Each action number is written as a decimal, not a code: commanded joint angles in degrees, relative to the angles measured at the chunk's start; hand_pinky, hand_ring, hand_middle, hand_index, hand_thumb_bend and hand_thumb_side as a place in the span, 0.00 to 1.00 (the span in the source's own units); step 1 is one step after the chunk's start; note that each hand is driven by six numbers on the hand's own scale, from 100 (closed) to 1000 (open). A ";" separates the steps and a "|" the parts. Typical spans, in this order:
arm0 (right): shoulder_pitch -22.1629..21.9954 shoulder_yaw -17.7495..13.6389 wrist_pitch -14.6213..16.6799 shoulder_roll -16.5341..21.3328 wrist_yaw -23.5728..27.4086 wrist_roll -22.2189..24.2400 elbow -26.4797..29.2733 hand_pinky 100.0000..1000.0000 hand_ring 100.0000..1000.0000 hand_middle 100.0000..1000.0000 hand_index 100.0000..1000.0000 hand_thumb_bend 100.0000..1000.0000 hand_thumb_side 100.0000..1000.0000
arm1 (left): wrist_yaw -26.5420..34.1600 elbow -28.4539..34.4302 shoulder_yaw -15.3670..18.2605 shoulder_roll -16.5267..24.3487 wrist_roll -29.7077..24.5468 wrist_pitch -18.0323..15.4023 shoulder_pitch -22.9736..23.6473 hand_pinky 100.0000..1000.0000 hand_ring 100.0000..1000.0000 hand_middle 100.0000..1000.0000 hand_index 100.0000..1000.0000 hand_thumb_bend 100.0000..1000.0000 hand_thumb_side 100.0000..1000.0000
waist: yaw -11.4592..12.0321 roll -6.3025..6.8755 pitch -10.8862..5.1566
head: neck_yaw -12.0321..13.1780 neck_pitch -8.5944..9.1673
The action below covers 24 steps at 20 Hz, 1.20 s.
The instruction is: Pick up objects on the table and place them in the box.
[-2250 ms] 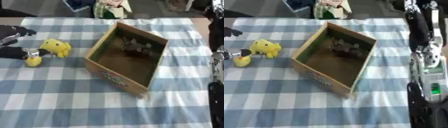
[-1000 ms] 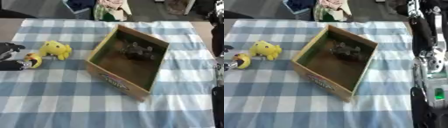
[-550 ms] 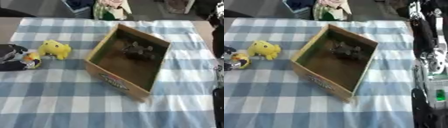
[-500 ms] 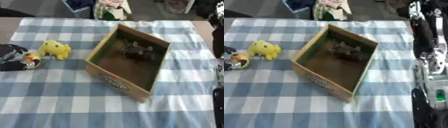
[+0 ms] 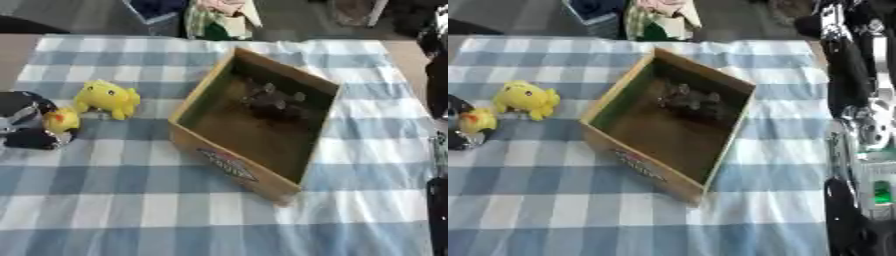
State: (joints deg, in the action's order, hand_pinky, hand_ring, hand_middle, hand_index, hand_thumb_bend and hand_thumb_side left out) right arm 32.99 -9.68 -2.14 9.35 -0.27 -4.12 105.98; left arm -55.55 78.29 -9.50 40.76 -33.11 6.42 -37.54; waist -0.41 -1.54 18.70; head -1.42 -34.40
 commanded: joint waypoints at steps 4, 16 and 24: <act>1.06 -0.27 -0.11 1.24 0.59 -0.09 0.56 0.69 0.58 0.38 0.73 0.00 0.53 | -4.35 -0.55 -0.46 0.85 1.73 -0.26 -0.65 0.61 0.74 0.64 0.76 0.20 0.23 | -0.20 0.14 -0.93 | -0.06 0.79; 0.33 -0.35 -0.40 1.11 0.57 -0.15 0.69 0.69 0.58 0.38 0.73 0.00 0.53 | -0.67 1.57 -0.54 0.98 1.83 1.72 -0.85 0.50 0.63 0.54 0.68 0.00 0.20 | 0.10 0.34 -1.65 | -0.23 0.31; -0.36 -0.22 -0.69 0.94 0.40 -0.40 0.96 0.69 0.58 0.38 0.73 0.00 0.54 | 0.85 4.83 -0.05 2.66 -0.42 2.24 -1.40 0.47 0.61 0.52 0.67 0.00 0.18 | 0.44 0.71 -2.55 | -0.46 -0.13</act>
State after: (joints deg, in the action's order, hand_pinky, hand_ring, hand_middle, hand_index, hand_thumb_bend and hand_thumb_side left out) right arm 32.20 -9.71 -2.73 9.34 0.10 -4.42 105.99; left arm -54.96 81.57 -10.40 40.92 -33.52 8.45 -37.86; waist -0.01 -1.10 17.59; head -1.70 -34.27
